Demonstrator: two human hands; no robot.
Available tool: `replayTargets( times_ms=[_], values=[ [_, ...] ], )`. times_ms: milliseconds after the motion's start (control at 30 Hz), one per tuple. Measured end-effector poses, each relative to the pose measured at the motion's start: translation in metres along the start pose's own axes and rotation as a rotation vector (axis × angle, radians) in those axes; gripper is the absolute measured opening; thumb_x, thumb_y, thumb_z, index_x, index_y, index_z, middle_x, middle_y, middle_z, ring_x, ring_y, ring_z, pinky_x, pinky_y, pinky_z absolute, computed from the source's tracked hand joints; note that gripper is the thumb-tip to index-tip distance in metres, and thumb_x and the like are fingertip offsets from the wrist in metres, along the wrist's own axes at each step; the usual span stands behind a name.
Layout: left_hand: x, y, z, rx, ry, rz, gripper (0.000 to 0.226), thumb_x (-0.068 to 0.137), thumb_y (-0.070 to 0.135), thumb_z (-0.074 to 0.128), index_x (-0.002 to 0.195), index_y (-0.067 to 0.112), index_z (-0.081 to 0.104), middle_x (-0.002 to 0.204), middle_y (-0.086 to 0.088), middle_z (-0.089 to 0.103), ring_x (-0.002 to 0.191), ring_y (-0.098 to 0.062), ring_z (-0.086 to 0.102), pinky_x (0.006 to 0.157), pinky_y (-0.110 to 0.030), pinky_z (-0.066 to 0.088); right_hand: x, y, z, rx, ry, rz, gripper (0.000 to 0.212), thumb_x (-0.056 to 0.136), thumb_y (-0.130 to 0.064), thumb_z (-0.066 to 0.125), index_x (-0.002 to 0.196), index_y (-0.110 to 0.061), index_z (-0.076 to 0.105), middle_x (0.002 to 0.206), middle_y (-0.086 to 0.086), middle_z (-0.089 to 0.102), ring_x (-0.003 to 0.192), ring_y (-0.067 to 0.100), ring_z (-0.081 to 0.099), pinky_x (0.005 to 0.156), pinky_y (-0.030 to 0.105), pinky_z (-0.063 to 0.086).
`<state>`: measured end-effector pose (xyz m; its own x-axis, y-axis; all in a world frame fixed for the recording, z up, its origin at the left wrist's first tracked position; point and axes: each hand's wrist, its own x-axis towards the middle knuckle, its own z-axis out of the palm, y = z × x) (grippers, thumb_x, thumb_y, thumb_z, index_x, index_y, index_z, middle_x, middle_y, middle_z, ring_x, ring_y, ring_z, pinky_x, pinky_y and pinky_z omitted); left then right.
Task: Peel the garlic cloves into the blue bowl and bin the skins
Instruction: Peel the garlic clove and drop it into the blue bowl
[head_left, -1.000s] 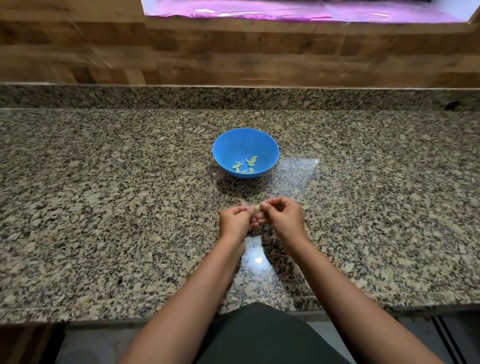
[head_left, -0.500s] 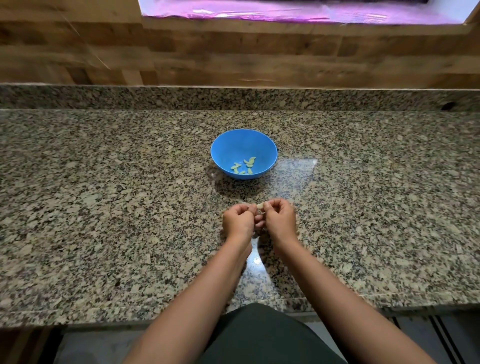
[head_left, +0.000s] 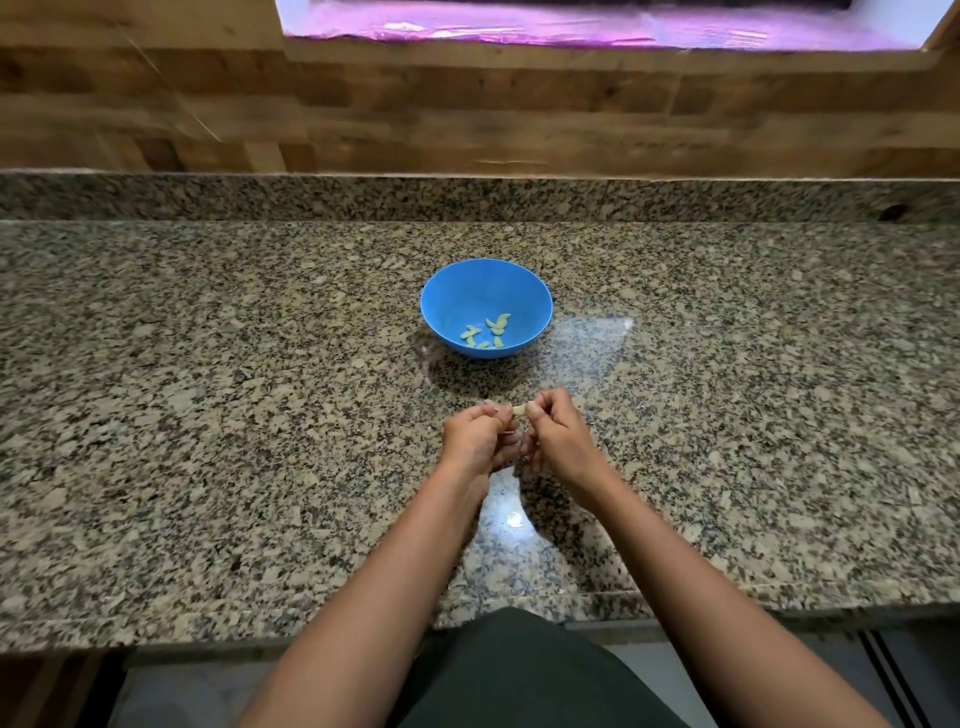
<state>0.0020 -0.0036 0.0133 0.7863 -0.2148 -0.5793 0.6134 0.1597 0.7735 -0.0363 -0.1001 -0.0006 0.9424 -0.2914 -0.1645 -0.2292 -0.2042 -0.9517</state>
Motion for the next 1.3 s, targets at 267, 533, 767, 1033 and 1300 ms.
replayTargets(
  times_ms=[267,533,767,1033,1300],
  values=[
    [-0.004,-0.005,0.01,-0.115,0.1,-0.024,0.022,0.093,0.006,0.054,0.072,0.011,0.054,0.067,-0.006,0.056,0.053,-0.01,0.053,0.051,-0.02,0.045,-0.013,0.005,0.013,-0.18,0.13,-0.118,0.01,0.099,-0.013,0.036,0.09,-0.01,0.036,0.082,0.0,0.04,0.071,0.011,0.038,0.061,0.024,0.035],
    [-0.008,-0.005,0.009,-0.33,0.062,-0.076,0.015,0.093,-0.003,0.049,0.081,0.001,0.056,0.074,-0.013,0.062,0.05,-0.013,0.063,0.046,-0.02,0.052,-0.016,0.007,0.014,-0.252,0.057,-0.082,0.008,0.098,-0.017,0.04,0.091,-0.014,0.04,0.096,0.009,0.051,0.086,0.021,0.049,0.072,0.029,0.041],
    [0.0,-0.007,0.007,-0.207,0.091,0.012,0.011,0.097,0.004,0.045,0.091,-0.001,0.053,0.079,-0.013,0.059,0.067,-0.019,0.059,0.05,-0.024,0.052,-0.015,-0.001,0.014,-0.153,0.02,-0.008,0.003,0.095,-0.016,0.051,0.092,-0.016,0.05,0.097,0.006,0.057,0.081,0.017,0.055,0.069,0.028,0.048],
    [-0.001,-0.01,-0.007,0.147,0.019,0.188,0.014,0.094,0.004,0.052,0.081,0.002,0.055,0.071,-0.01,0.057,0.054,-0.018,0.057,0.052,-0.026,0.052,-0.011,-0.01,0.002,0.283,0.036,0.159,0.008,0.091,-0.007,0.058,0.091,0.0,0.062,0.07,0.01,0.061,0.044,0.009,0.049,0.036,0.019,0.039],
    [0.005,-0.008,-0.013,0.173,-0.053,0.143,0.022,0.095,0.007,0.051,0.073,0.008,0.053,0.067,-0.006,0.056,0.061,-0.017,0.055,0.061,-0.025,0.049,-0.009,-0.011,-0.001,0.496,0.008,0.251,0.011,0.091,0.003,0.051,0.094,0.006,0.061,0.07,0.011,0.064,0.043,0.008,0.049,0.035,0.018,0.04]
  ],
)
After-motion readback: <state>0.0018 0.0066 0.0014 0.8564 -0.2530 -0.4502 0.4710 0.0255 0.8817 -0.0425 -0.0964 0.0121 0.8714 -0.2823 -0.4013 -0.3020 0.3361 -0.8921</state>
